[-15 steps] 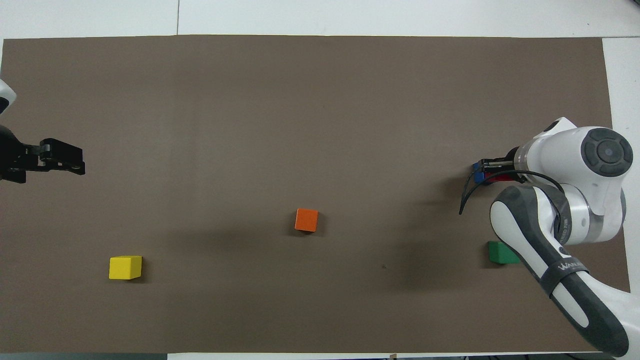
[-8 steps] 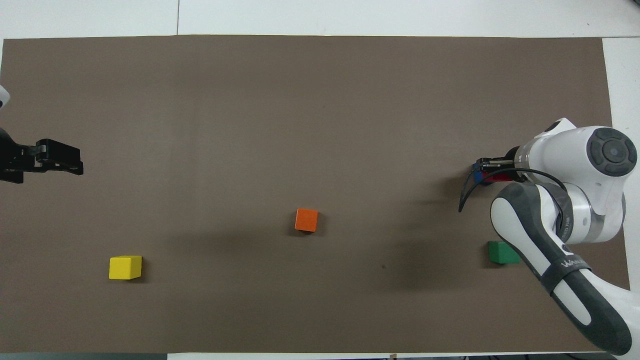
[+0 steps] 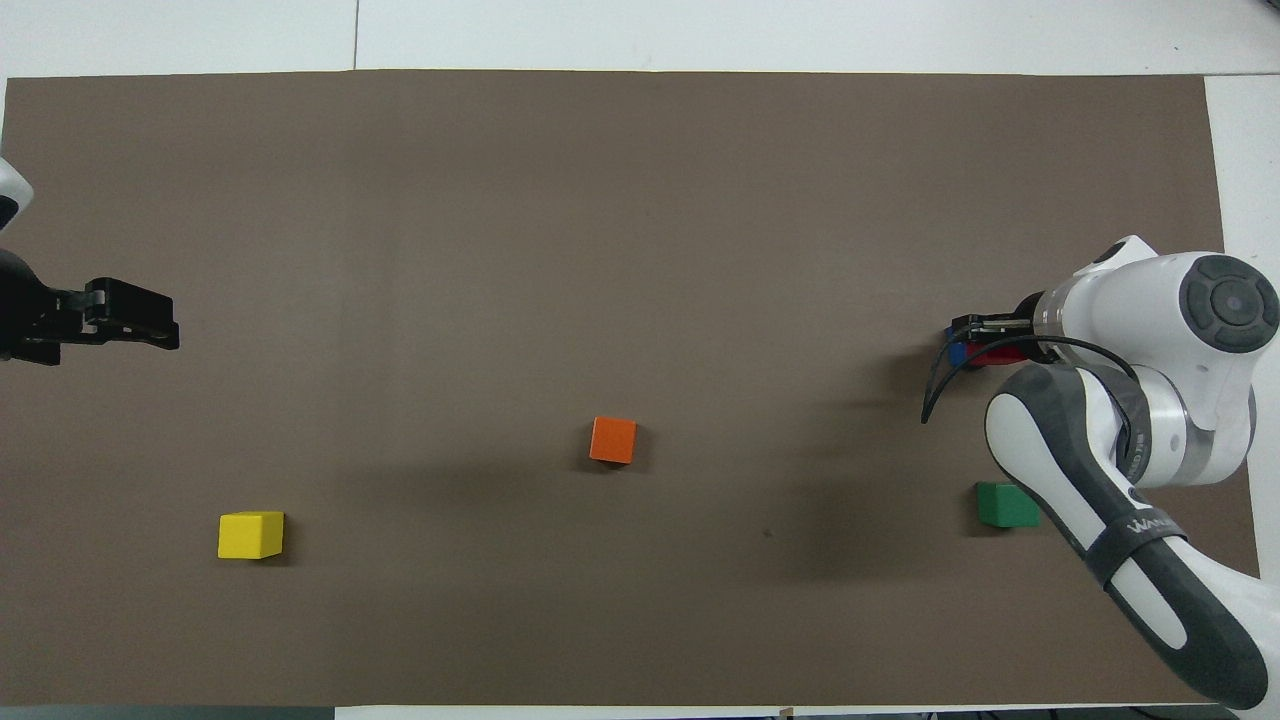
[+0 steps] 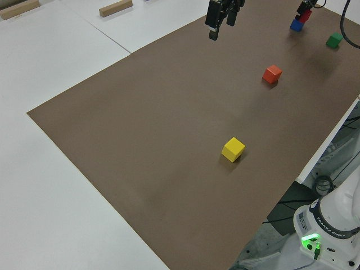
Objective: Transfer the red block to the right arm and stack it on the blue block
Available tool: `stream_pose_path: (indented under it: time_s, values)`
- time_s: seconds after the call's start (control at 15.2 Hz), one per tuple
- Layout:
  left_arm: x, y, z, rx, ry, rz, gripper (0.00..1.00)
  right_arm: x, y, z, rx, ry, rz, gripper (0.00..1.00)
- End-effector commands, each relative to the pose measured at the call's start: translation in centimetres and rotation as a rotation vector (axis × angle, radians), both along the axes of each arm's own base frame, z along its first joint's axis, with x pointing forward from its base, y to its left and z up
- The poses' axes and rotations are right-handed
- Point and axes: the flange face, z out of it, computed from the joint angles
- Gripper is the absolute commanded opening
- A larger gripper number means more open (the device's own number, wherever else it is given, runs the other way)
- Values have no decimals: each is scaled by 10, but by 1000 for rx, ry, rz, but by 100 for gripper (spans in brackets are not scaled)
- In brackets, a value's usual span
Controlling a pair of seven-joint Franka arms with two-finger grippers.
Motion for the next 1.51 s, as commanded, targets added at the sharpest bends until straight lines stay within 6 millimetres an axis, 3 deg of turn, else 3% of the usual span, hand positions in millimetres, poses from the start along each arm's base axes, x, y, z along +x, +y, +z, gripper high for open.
stream_pose_path:
  time_s: [0.0,0.13,0.26,0.46,0.66,0.92,1.18,1.45]
  values:
    - [-2,4,3,-14,-2,14,100,1,-2,1,12,-20,16,100]
    - [-1,4,0,-14,-5,12,100,4,0,6,13,-17,18,100]
    - [2,4,-5,-14,-2,12,100,9,3,28,12,7,27,100]
    - [3,5,-3,-15,-13,17,100,22,5,97,8,63,89,100]
    - [2,9,0,-14,-22,21,100,23,-5,169,2,48,170,100]
    - [-1,12,2,-15,-18,26,100,3,-7,248,12,137,184,100]
    - [-1,9,2,-15,-18,20,100,-35,-20,286,30,238,160,100]
    - [-1,11,2,-15,-18,25,100,-38,-49,291,35,214,141,100]
